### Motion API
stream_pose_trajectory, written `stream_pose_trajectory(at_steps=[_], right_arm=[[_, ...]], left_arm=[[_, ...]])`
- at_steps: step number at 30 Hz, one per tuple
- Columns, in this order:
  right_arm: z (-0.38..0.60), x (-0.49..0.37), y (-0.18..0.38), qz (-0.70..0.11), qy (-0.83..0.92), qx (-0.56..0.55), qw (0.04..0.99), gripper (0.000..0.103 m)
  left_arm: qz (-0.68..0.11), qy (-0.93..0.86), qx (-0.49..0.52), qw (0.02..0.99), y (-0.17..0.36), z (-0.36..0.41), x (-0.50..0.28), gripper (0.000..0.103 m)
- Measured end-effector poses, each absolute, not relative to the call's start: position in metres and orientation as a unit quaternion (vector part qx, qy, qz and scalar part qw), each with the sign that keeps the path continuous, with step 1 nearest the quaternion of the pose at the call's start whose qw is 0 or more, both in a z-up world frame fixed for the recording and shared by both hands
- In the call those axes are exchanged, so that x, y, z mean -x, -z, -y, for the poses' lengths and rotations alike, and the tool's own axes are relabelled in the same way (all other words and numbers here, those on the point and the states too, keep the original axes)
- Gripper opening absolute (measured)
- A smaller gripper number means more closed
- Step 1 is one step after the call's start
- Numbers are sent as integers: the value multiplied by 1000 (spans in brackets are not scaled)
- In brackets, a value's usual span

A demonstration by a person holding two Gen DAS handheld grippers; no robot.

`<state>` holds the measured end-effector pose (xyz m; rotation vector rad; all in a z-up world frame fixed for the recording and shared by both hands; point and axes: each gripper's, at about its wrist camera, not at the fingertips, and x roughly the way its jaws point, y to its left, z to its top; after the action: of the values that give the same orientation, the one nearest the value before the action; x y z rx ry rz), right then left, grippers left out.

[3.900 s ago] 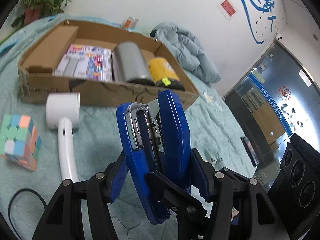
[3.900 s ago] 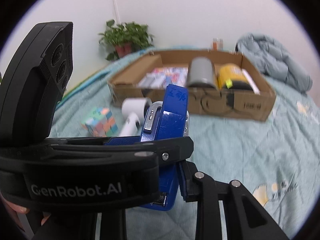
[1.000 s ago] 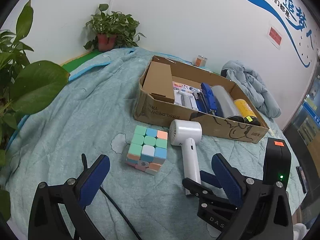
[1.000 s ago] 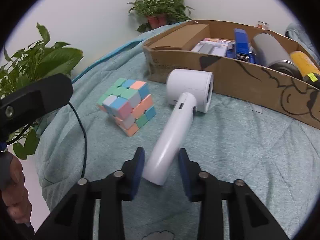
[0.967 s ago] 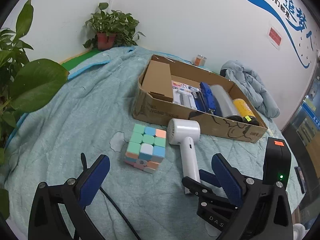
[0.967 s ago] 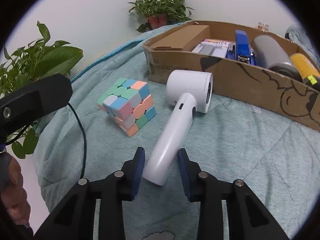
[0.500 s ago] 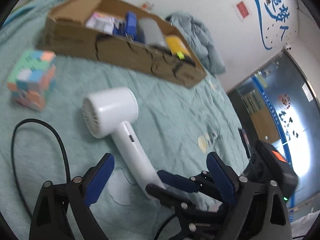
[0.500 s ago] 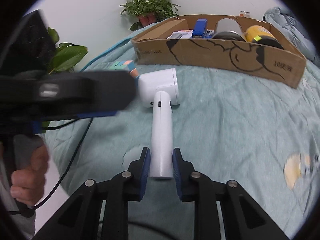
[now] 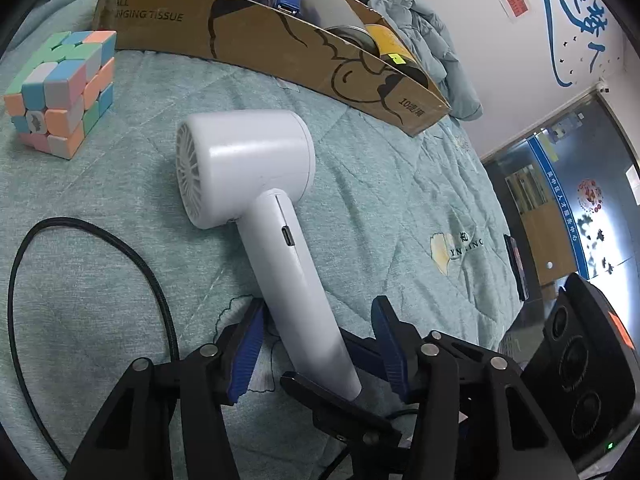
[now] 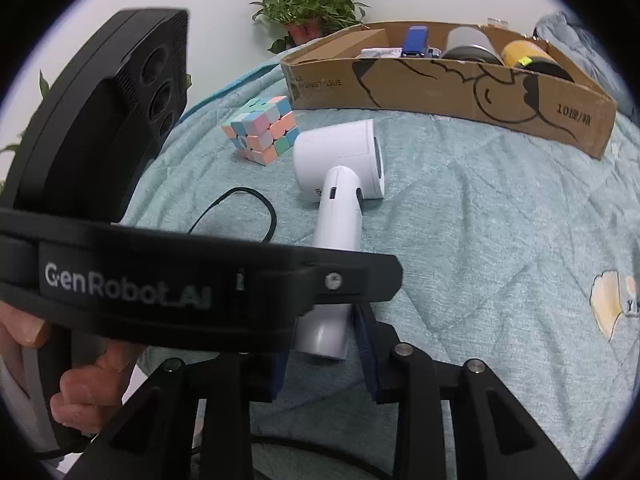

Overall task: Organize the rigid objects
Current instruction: 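Grasp the white hair dryer by its handle with the left gripper, lift, then carry the hair dryer into the box beside the stapler and release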

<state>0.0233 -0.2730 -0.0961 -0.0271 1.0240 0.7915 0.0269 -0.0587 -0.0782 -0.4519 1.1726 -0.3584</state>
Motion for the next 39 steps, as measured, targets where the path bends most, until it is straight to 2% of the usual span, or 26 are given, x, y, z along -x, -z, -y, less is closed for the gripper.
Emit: stream_pose_trajectory(at_steps=[4,20,28,39], right_arm=[[268,-25,97,-476,-358,13,803,31],[276,-49,57,-397,-334,-9,855,30],[263,-86,28,-345,-331,4,879,30],[233,-133,10,-323,-327,17,888,30]], left_arm=[[-539,155,202,803,76,51,-25,33],[-468,167,189,847,21,52,-46,34],[-421,171,191,870,-20,39,-84,34],[-390,166,180,888,-54,9,-144,34]])
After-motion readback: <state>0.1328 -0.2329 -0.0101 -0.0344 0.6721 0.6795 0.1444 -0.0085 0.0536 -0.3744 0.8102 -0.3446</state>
